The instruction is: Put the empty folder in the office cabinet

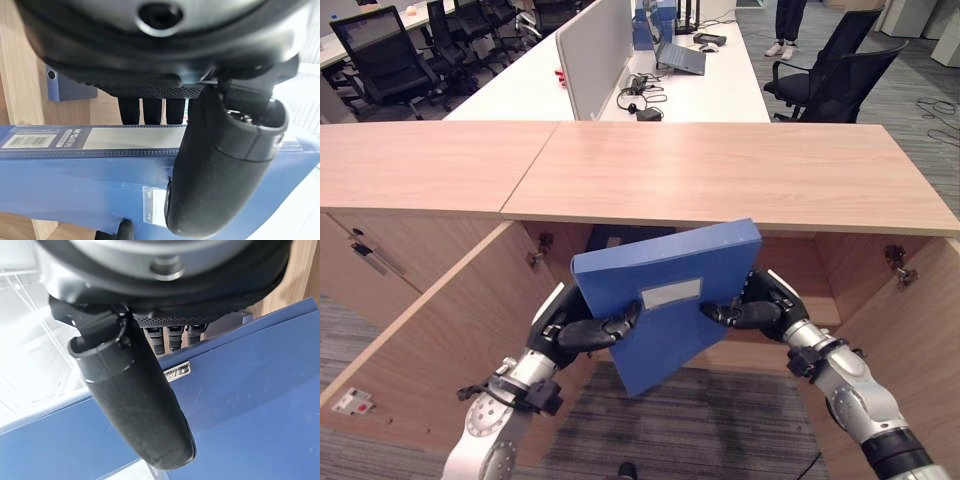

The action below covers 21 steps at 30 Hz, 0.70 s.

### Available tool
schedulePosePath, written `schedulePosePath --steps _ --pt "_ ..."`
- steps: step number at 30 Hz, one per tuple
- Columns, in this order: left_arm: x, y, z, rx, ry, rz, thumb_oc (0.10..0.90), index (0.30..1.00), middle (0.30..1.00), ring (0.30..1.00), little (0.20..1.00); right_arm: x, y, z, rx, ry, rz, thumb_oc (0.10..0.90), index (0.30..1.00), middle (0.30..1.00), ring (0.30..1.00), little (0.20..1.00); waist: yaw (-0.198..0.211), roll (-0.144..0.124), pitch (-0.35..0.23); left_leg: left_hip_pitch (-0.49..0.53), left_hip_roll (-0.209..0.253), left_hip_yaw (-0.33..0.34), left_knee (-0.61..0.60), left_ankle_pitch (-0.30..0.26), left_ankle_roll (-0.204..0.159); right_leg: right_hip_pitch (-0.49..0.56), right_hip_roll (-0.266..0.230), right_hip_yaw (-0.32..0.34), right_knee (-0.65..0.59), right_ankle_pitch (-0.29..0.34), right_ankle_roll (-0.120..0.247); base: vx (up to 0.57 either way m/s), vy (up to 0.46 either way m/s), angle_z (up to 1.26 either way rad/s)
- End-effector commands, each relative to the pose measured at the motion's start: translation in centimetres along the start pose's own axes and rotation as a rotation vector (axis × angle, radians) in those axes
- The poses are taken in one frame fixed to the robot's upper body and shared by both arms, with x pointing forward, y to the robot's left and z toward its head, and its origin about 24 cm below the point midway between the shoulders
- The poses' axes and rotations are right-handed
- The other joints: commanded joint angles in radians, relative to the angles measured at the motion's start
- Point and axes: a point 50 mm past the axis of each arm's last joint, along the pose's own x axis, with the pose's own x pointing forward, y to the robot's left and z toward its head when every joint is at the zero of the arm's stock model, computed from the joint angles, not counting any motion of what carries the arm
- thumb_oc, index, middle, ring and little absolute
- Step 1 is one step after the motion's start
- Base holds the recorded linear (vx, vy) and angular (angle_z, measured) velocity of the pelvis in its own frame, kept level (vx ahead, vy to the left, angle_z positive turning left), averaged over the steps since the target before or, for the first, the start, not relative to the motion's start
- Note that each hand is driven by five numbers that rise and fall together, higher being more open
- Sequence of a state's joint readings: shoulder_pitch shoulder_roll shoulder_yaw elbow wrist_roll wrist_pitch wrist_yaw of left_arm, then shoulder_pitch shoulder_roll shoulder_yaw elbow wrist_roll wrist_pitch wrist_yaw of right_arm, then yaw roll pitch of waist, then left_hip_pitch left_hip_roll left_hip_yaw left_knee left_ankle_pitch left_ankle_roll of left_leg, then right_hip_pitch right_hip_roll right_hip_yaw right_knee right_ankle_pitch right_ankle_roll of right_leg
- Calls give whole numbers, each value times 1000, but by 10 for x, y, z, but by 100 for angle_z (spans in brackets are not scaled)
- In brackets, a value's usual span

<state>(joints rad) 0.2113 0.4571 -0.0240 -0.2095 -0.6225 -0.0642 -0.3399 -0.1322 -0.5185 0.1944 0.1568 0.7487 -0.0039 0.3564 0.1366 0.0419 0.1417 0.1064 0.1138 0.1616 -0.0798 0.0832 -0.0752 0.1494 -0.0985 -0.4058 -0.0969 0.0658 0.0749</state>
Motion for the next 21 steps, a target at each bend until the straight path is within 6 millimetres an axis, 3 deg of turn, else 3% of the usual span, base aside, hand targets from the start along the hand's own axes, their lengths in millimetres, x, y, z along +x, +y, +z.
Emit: schedulePosePath --steps 1,13,21 --pt "17 -21 61 97 -274 -225 400 300 300 300 300 26 9 62 -67 -263 86 800 900 900 900 900 -2 -40 -35 65 -38 -37 61 -160 0 52 19 32 10 -156 16 0 0 0" --pt "45 -43 75 44 -359 -359 400 300 300 300 300 47 63 41 29 -158 388 800 900 900 900 900 -4 -51 -37 63 -42 -40 59 -158 2 50 19 35 10 -153 13 0 0 0" --pt "61 -77 91 24 -351 -627 400 300 300 300 300 54 106 21 75 -5 650 800 900 900 900 900 -12 -54 -35 61 -44 -37 58 -152 1 47 21 38 10 -148 15 0 0 0"
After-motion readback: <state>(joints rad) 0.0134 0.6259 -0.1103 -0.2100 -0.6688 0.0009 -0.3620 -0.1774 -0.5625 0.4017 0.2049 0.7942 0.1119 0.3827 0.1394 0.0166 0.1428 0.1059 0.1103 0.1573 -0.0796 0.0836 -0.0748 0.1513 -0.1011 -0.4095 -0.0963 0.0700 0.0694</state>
